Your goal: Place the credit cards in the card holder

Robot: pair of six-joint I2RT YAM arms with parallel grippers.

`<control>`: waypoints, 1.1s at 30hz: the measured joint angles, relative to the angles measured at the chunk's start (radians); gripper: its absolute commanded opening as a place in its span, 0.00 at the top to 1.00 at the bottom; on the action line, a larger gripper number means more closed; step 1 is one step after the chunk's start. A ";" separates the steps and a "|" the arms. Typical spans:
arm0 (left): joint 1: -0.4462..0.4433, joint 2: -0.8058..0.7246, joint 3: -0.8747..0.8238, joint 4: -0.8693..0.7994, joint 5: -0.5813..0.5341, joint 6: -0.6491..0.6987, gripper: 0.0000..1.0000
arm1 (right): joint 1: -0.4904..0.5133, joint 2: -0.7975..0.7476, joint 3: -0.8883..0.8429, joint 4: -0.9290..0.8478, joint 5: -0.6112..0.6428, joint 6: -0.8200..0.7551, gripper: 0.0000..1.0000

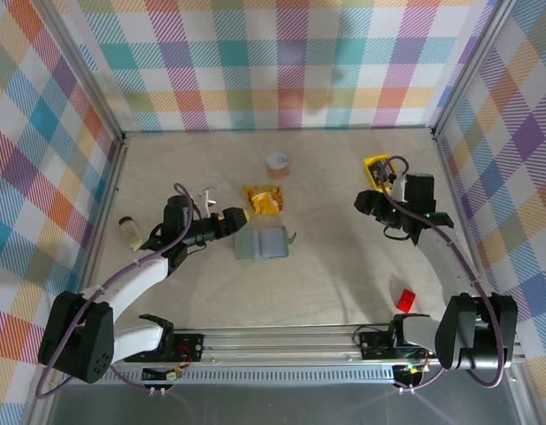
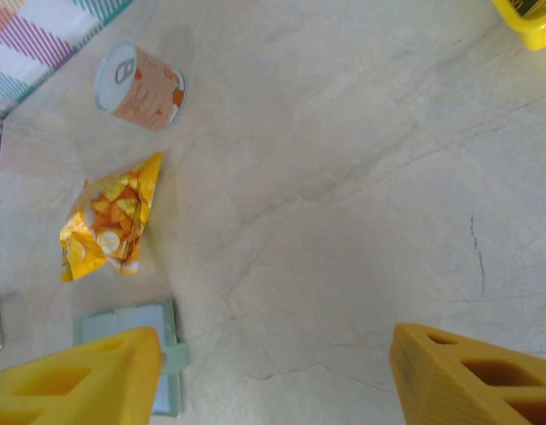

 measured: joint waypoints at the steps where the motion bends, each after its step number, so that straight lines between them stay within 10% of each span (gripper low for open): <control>1: 0.000 0.011 0.007 -0.001 0.001 0.000 0.20 | 0.000 0.002 0.000 -0.004 -0.001 -0.007 0.32; 33: 0.000 0.050 0.049 -0.053 0.052 0.123 0.28 | -0.031 0.892 0.852 -0.311 0.312 -0.455 0.59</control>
